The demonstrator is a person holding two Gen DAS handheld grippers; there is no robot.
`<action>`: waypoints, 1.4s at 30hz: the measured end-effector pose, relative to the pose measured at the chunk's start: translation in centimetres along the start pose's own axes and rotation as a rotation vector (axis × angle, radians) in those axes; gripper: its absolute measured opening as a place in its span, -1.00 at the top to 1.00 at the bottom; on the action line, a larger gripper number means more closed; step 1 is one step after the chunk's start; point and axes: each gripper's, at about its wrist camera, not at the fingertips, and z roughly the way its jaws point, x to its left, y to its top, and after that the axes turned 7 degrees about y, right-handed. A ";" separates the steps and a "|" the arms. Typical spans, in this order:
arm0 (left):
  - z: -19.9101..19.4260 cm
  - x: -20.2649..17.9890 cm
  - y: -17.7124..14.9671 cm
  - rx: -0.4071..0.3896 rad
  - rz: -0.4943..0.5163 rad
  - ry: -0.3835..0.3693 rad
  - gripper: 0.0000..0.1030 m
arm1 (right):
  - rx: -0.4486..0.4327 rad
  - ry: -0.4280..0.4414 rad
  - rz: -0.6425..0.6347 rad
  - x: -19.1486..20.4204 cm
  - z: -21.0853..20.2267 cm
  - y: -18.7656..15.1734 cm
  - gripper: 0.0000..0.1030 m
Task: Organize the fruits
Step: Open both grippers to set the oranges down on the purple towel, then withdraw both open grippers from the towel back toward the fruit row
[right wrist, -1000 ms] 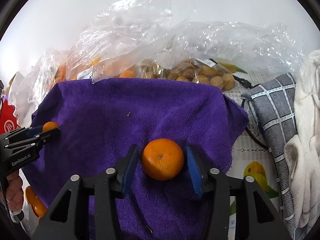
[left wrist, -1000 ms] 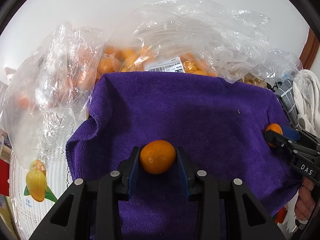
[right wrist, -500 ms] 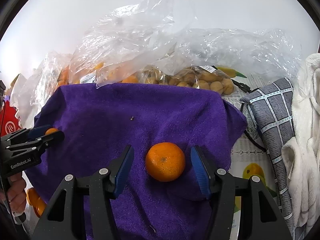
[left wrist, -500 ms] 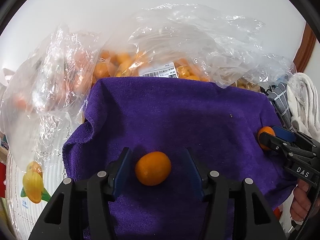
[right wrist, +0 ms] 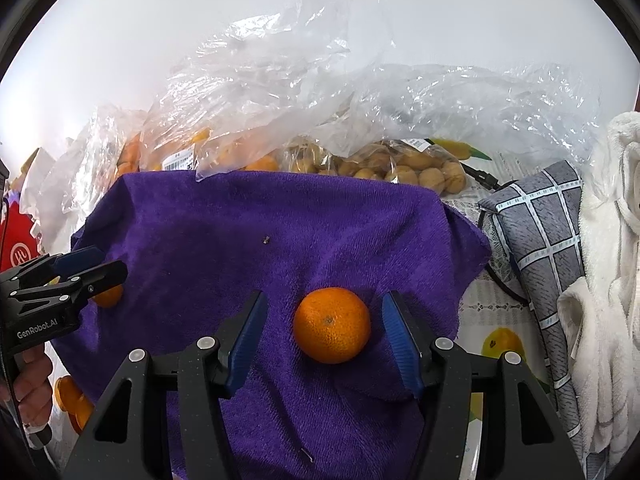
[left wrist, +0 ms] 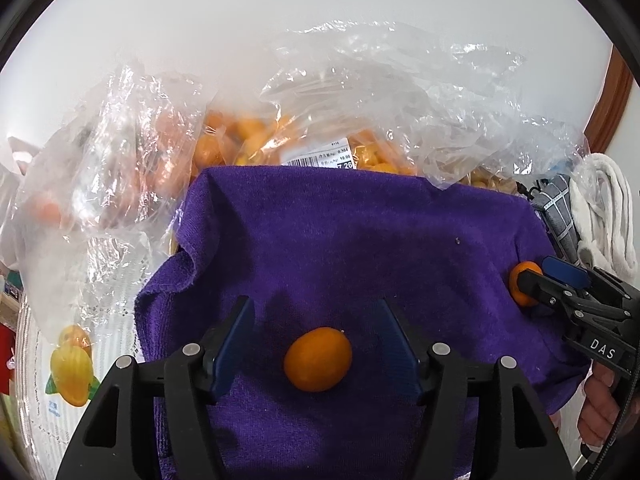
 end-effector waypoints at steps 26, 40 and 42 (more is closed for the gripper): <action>-10.2 0.8 -0.6 -0.150 0.038 0.001 -0.20 | -0.109 -0.058 0.003 2.3 -10.5 -2.5 -0.16; -13.8 6.0 -11.5 -0.074 -0.038 0.101 -0.20 | -0.035 0.125 -0.015 5.0 -11.4 -13.6 0.08; -13.8 6.7 -12.9 -0.063 -0.060 0.105 -0.20 | -0.031 0.154 -0.030 6.0 -11.3 -14.8 0.11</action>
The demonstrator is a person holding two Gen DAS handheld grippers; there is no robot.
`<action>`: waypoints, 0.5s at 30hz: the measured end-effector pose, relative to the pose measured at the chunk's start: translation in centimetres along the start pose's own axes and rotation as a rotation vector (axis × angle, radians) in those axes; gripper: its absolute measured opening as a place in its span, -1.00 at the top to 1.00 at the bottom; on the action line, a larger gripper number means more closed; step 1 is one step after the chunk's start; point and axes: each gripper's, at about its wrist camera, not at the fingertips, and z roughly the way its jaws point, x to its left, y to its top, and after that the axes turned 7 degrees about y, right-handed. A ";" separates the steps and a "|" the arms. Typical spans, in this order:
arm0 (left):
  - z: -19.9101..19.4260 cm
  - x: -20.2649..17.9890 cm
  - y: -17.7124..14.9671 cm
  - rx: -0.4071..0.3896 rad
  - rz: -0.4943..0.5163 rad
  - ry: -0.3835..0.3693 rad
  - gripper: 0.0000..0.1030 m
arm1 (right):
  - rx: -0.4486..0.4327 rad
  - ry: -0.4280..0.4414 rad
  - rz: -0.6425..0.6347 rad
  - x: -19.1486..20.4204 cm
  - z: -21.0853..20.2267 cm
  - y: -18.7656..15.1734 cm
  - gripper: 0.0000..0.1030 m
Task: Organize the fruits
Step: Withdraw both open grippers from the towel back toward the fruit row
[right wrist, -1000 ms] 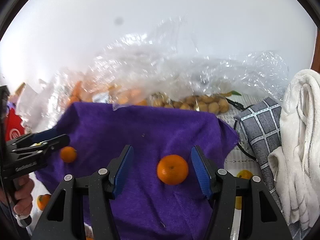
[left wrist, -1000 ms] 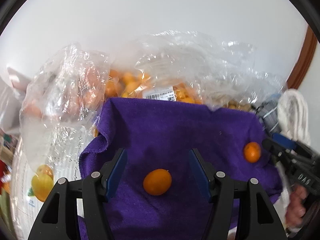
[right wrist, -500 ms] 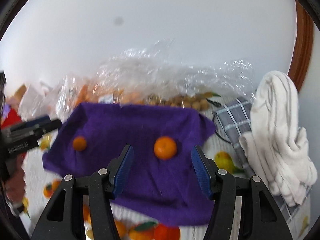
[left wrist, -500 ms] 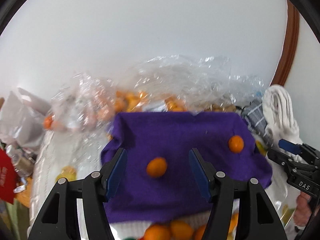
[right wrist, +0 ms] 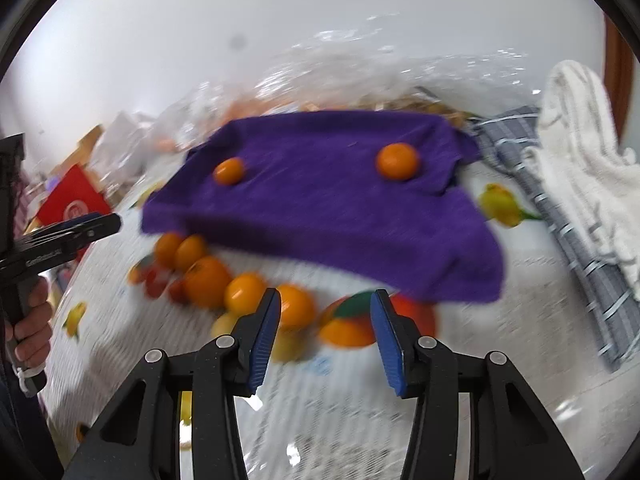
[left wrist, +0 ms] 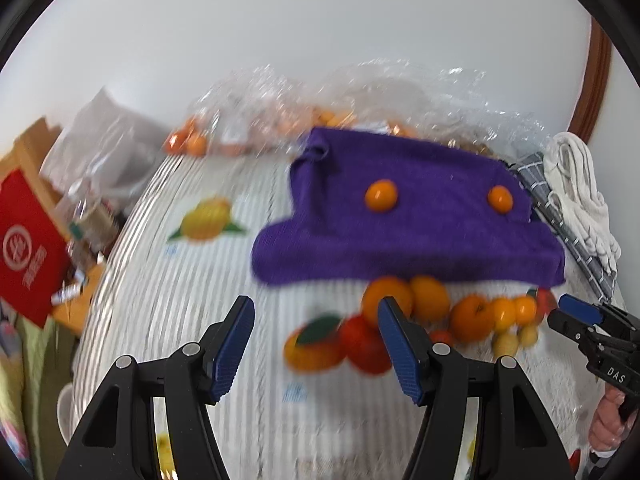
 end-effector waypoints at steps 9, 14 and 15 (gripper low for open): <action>0.2 1.0 -4.2 0.023 0.001 -0.007 -0.20 | 0.061 -0.028 -0.033 2.5 3.6 -1.9 0.48; 0.5 0.0 -3.8 0.009 0.020 -0.017 -0.20 | 0.039 -0.059 -0.074 2.7 2.9 -2.1 0.48; 0.6 -0.3 -3.5 0.002 0.016 -0.029 -0.20 | 0.030 -0.062 -0.077 2.6 2.3 -2.2 0.48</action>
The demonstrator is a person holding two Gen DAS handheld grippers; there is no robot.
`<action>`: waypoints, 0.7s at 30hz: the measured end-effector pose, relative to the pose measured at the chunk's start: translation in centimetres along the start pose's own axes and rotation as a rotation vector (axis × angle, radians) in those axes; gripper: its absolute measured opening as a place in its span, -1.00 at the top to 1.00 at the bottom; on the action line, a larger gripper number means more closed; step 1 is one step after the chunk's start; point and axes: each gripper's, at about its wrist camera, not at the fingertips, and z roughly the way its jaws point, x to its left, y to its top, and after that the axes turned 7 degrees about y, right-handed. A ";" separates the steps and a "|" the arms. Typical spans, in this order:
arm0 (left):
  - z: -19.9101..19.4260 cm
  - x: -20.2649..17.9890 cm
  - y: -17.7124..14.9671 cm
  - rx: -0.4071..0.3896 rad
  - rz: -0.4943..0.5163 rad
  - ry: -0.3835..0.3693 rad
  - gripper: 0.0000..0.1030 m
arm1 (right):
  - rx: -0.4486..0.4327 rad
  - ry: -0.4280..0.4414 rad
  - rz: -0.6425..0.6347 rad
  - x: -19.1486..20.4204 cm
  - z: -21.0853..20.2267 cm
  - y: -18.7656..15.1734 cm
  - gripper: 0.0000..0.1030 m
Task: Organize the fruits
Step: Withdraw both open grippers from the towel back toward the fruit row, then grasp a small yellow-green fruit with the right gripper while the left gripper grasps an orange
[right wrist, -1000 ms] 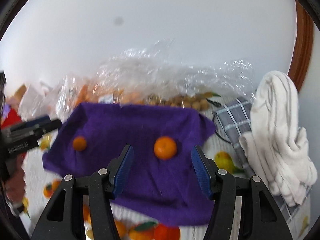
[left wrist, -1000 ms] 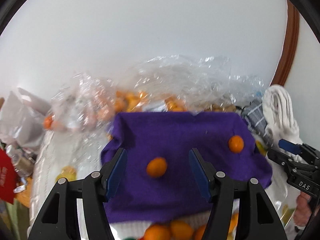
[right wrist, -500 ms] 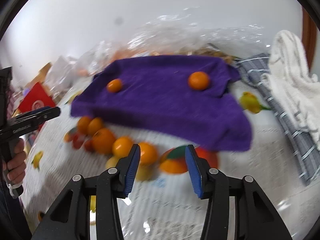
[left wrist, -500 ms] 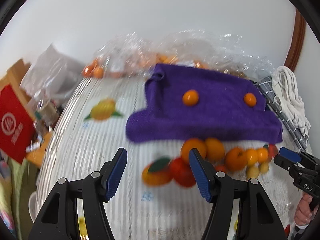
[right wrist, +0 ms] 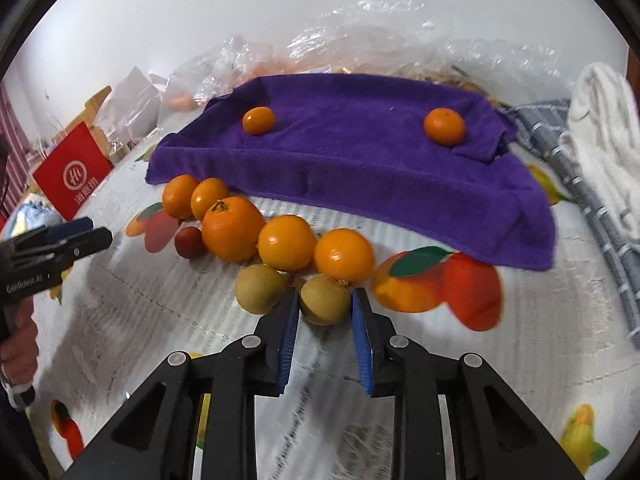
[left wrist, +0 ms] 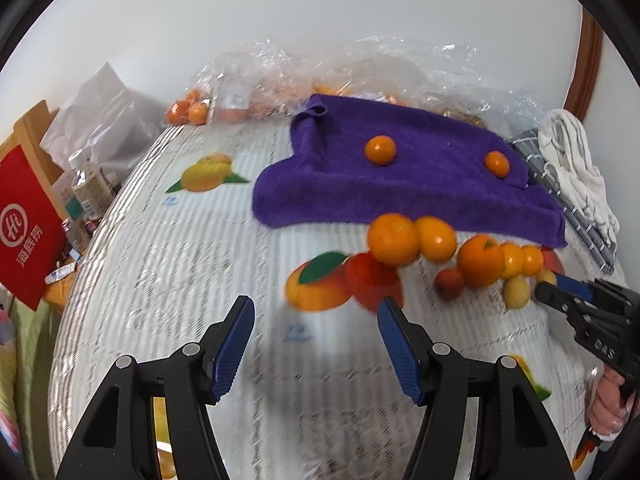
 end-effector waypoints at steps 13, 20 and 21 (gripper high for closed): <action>4.1 -4.2 1.8 0.040 0.054 -0.008 -0.20 | -0.062 -0.097 0.070 -5.3 -2.4 -1.2 0.48; 5.0 -5.2 2.3 0.016 0.065 0.006 -0.20 | -0.033 -0.160 0.104 -5.9 -1.3 -1.2 0.48; 5.2 -5.3 2.3 0.020 0.066 0.011 -0.20 | -0.029 -0.163 0.103 -5.9 -1.2 -1.2 0.48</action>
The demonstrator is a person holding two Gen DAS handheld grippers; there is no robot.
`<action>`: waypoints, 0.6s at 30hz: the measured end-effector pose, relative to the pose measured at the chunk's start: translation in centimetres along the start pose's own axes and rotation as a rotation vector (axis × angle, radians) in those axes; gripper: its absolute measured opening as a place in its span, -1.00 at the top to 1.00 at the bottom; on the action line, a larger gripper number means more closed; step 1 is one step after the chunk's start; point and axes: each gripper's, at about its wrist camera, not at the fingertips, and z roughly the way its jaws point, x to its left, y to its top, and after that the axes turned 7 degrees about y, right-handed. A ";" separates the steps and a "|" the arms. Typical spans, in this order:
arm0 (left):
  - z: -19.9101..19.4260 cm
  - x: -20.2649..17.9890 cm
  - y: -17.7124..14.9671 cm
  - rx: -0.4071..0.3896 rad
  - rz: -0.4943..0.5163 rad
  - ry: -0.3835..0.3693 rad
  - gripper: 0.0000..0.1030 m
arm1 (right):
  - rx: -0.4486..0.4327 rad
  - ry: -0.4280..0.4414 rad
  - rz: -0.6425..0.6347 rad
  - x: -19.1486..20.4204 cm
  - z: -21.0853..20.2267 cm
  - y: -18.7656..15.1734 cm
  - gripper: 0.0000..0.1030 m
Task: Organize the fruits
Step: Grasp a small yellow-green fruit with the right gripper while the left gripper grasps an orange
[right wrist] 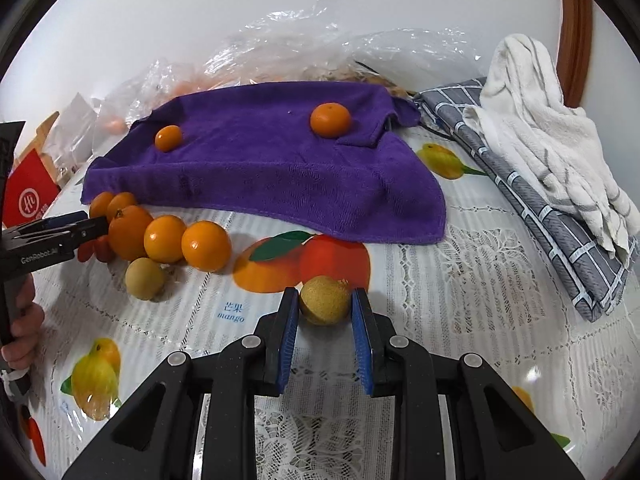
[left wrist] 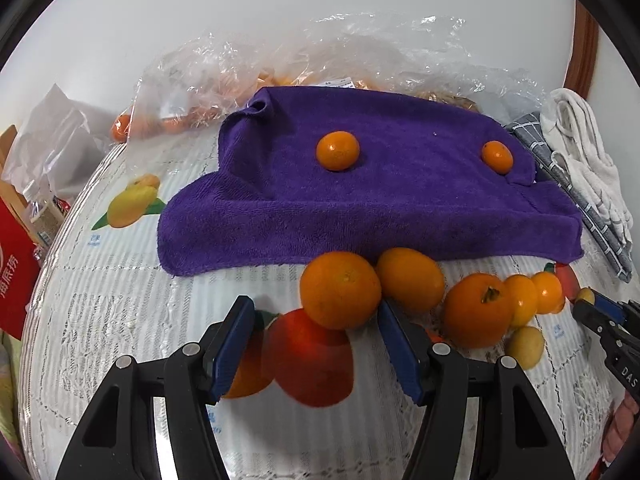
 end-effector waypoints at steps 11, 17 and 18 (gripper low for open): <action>0.4 -0.5 0.1 0.015 0.023 -0.016 -0.44 | 0.010 -0.033 -0.016 0.2 0.1 0.0 0.49; 0.1 -0.2 0.1 -0.003 0.010 -0.037 -0.19 | 0.012 -0.040 -0.023 0.2 0.1 0.0 0.48; 0.0 -0.1 0.1 -0.010 0.006 -0.047 0.03 | 0.012 -0.037 -0.021 0.1 0.1 0.0 0.48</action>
